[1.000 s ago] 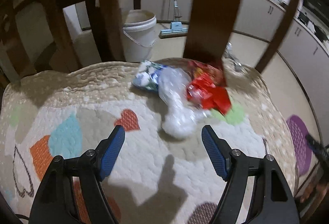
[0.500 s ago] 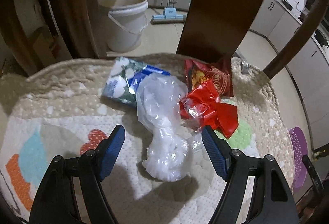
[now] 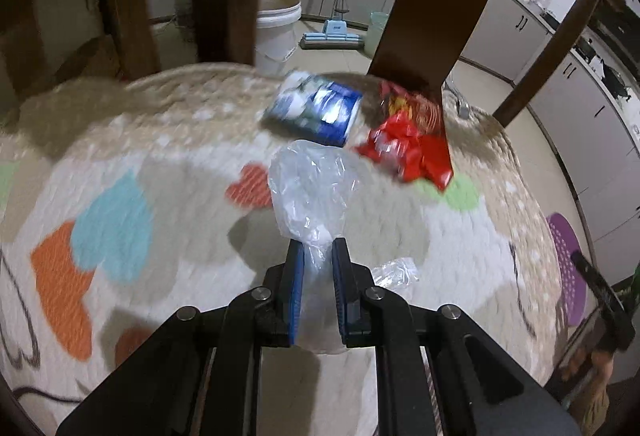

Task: Collect trash
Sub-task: 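Grasp the red plastic wrapper with the right tool while the left holds the clear bag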

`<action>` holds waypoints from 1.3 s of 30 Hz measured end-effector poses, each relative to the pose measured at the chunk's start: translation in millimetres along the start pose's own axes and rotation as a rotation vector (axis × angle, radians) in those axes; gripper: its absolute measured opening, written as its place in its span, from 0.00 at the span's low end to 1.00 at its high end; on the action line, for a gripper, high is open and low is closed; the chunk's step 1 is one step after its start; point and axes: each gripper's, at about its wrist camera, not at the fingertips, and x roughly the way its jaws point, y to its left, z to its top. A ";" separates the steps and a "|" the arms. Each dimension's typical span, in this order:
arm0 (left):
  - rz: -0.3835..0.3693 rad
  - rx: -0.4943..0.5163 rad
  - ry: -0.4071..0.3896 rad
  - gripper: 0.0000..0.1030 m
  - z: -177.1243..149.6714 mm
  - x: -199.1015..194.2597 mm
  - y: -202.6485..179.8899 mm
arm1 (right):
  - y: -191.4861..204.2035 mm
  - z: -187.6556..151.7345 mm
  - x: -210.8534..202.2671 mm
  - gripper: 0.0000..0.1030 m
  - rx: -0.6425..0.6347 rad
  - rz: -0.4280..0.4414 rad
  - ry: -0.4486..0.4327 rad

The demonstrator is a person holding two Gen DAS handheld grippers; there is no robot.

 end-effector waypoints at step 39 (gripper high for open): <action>-0.190 0.021 -0.178 0.53 -59.3 1.7 50.9 | 308.5 25.7 128.5 0.18 -0.398 0.219 0.346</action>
